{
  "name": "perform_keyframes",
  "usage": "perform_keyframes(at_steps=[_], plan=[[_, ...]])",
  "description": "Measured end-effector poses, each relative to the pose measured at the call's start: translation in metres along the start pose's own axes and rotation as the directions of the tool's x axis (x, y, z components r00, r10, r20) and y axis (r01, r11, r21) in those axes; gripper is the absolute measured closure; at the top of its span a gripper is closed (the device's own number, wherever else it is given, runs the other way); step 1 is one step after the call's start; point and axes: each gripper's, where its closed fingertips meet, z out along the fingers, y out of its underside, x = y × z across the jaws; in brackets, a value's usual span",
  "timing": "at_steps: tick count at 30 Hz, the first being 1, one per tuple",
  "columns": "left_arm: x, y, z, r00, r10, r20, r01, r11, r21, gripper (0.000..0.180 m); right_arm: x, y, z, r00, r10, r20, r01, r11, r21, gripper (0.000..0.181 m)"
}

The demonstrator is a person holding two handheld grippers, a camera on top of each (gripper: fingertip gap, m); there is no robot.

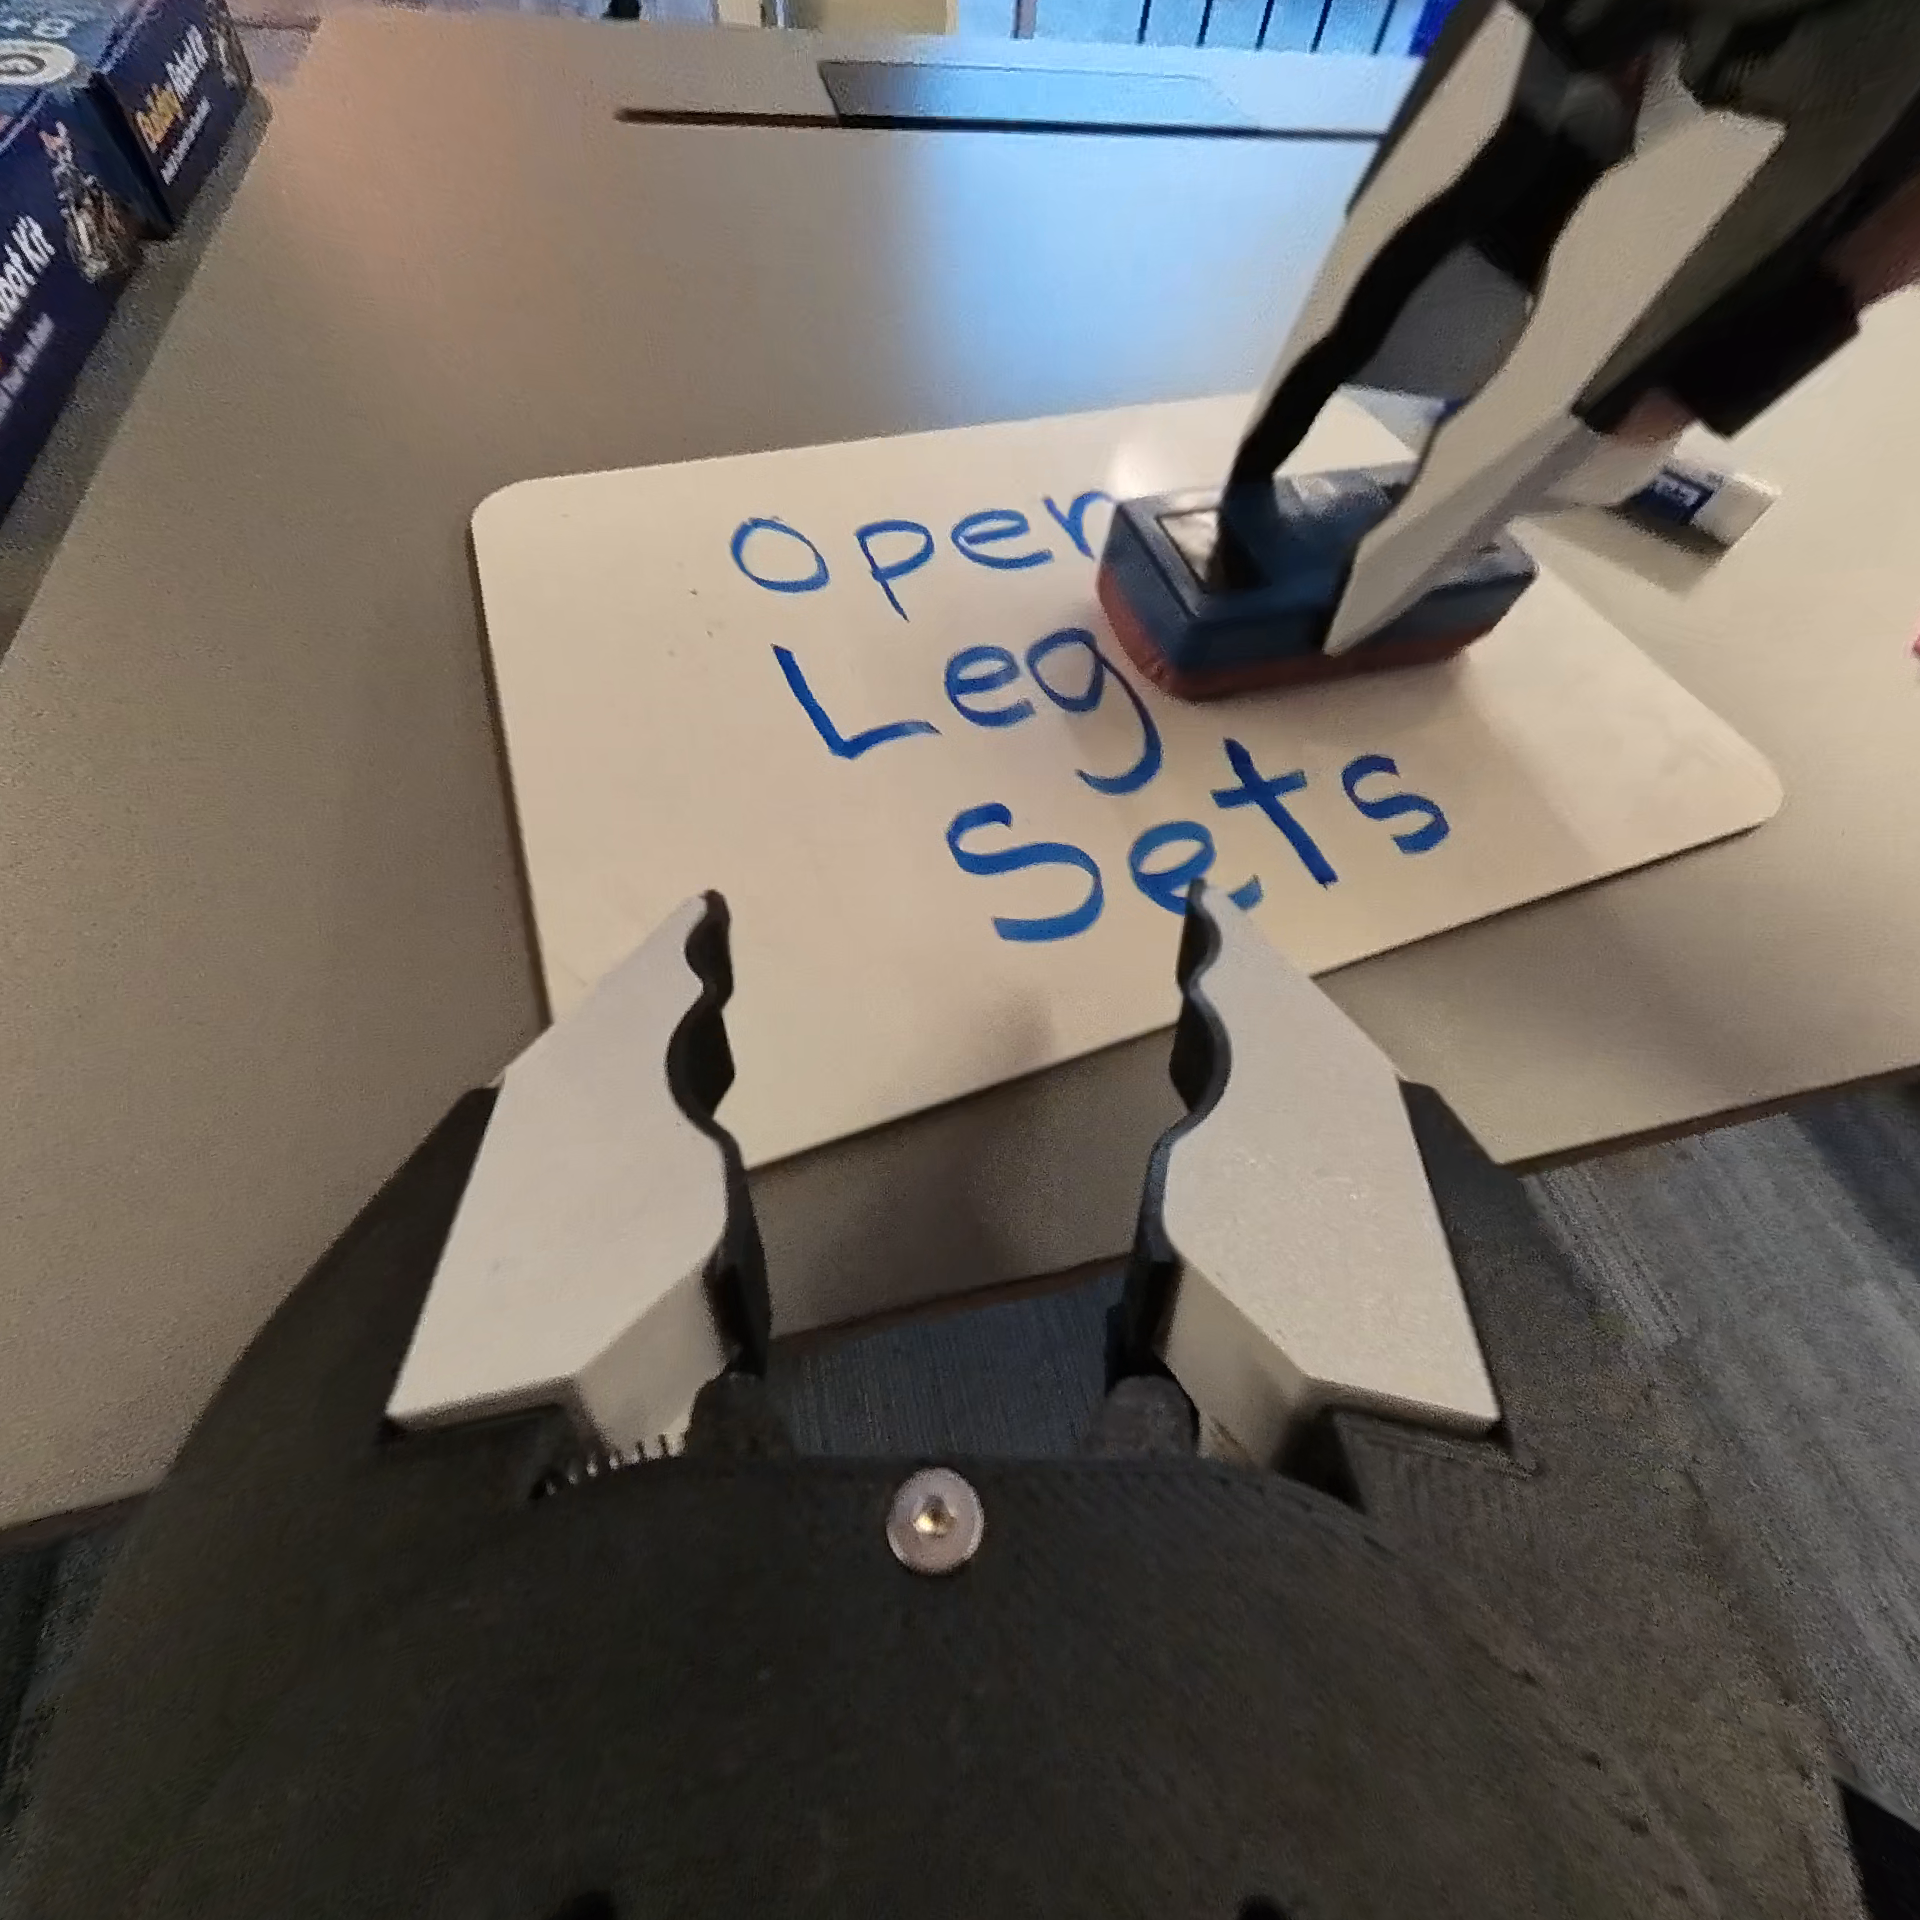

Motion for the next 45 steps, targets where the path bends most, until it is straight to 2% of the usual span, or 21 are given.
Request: perform_keyframes(at_steps=[3, 6, 11, 13, 16, 22, 26, 30, 32, 36, 40, 43, 45], plan=[[-0.02, -0.001, 0.01, 0.999, 0.028, -0.038, -0.03, 0.998, -0.052, 0.114, 0.001, -0.001, 0.001, 1.0, 0.005, 0.015, -0.005, 1.0, -0.002, 0.125], [-0.036, 0.009, 0.022, 0.989, 0.137, -0.062, -0.146, 0.973, -0.177, 0.122, 0.001, -0.001, 0.001, 1.0, 0.004, 0.019, -0.004, 1.0, -0.013, 0.125], [-0.037, 0.01, 0.025, 0.965, 0.228, -0.132, -0.251, 0.946, -0.204, 0.171, 0.001, -0.001, 0.001, 0.999, 0.014, 0.04, -0.013, 1.0, -0.011, 0.125], [-0.033, 0.011, 0.025, 0.96, 0.234, -0.156, -0.263, 0.943, -0.202, 0.18, 0.001, -0.001, 0.001, 0.999, 0.012, 0.038, -0.011, 1.0, -0.013, 0.124], [-0.032, 0.012, 0.024, 0.948, 0.28, -0.149, -0.307, 0.929, -0.207, 0.18, 0.001, -0.001, 0.001, 0.999, 0.019, 0.039, -0.018, 1.0, -0.024, 0.124], [-0.03, 0.012, 0.023, 0.971, 0.066, -0.229, -0.125, 0.959, -0.253, 0.18, 0.003, -0.001, 0.002, 0.997, 0.032, 0.077, -0.026, 0.996, -0.082, 0.124], [-0.029, 0.012, 0.023, 0.969, 0.052, -0.243, -0.117, 0.958, -0.261, 0.18, 0.001, -0.001, 0.002, 0.999, -0.016, 0.038, 0.02, 0.994, -0.104, 0.124], [-0.018, 0.014, 0.021, 0.953, -0.013, -0.302, -0.08, 0.953, -0.292, 0.18, 0.003, -0.005, 0.003, 0.997, 0.063, 0.052, -0.057, 0.993, -0.106, 0.125], [-0.018, 0.015, 0.021, 0.952, 0.012, -0.305, -0.104, 0.953, -0.286, 0.18, -0.006, 0.001, 0.002, 0.999, -0.019, 0.041, 0.026, 0.986, -0.165, 0.124], [-0.023, 0.014, 0.022, 0.957, 0.005, -0.291, -0.095, 0.95, -0.296, 0.18, 0.003, -0.003, 0.004, 0.998, 0.046, 0.032, -0.036, 0.966, -0.256, 0.125], [-0.025, 0.014, 0.022, 0.959, 0.023, -0.284, -0.111, 0.948, -0.297, 0.18, -0.005, 0.003, 0.002, 0.999, -0.038, 0.012, 0.039, 0.925, -0.379, 0.125], [-0.026, 0.014, 0.022, 0.961, 0.042, -0.273, -0.125, 0.948, -0.292, 0.18, 0.008, -0.006, 0.006, 0.999, 0.051, 0.007, -0.045, 0.925, -0.377, 0.125], [-0.026, 0.014, 0.021, 0.961, 0.032, -0.275, -0.116, 0.949, -0.292, 0.18, 0.008, -0.007, 0.006, 0.999, 0.035, 0.001, -0.032, 0.922, -0.386, 0.125]])
